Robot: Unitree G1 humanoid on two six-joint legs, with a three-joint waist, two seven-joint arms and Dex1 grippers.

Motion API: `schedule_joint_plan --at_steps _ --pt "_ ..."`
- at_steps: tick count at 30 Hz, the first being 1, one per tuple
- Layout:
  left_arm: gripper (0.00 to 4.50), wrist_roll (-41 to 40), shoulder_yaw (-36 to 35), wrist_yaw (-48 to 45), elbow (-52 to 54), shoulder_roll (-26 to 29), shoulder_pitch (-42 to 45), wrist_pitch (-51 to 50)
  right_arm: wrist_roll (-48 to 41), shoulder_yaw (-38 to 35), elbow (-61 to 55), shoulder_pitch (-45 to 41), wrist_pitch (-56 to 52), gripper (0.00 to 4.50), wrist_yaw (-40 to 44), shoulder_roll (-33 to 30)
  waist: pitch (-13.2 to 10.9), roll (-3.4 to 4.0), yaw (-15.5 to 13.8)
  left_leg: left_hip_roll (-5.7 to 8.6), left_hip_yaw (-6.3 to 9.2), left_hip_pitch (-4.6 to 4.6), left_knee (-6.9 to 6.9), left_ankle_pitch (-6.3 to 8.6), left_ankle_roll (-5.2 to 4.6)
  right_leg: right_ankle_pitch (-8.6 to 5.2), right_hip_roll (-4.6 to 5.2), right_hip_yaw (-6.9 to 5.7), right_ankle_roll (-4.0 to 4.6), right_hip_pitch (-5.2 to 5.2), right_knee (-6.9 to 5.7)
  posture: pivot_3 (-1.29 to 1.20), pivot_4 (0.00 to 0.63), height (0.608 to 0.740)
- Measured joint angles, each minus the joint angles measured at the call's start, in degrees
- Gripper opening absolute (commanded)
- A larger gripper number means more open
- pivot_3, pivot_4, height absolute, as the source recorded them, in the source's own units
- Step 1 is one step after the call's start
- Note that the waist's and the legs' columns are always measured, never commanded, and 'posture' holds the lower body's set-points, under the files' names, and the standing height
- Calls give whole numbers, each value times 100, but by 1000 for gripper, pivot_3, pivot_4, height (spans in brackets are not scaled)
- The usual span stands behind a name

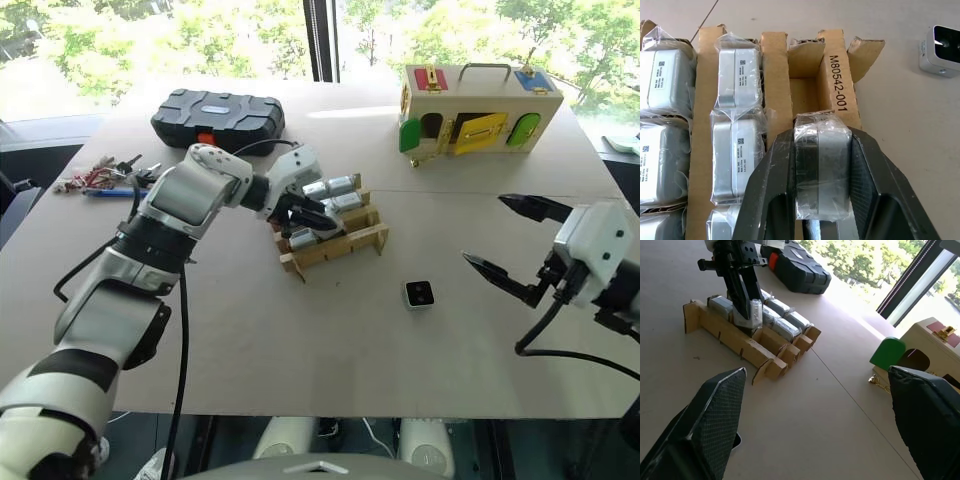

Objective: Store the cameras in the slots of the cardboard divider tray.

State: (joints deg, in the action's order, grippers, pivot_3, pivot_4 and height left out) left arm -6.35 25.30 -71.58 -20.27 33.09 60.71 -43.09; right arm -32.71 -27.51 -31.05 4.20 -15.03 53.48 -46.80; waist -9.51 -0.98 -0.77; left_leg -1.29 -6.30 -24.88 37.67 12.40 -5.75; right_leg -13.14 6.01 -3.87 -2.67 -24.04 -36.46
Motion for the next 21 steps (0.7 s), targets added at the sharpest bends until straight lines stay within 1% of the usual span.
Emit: schedule_joint_plan --at_steps 5,21 --pt "816 2 -1 -88 -176 -68 139 -156 0 0 -1 48 26 4500 0 0 0 0 -2 0 0 -3 4 0 -1 0 -2 -2 -1 -1 -1 0 150 740" --pt "816 215 57 -385 -229 8 216 -85 87 21 0 47 152 4500 -6 11 0 0 -2 0 -1 -3 11 0 -2 0 -6 -4 -1 -1 -6 0 150 740"
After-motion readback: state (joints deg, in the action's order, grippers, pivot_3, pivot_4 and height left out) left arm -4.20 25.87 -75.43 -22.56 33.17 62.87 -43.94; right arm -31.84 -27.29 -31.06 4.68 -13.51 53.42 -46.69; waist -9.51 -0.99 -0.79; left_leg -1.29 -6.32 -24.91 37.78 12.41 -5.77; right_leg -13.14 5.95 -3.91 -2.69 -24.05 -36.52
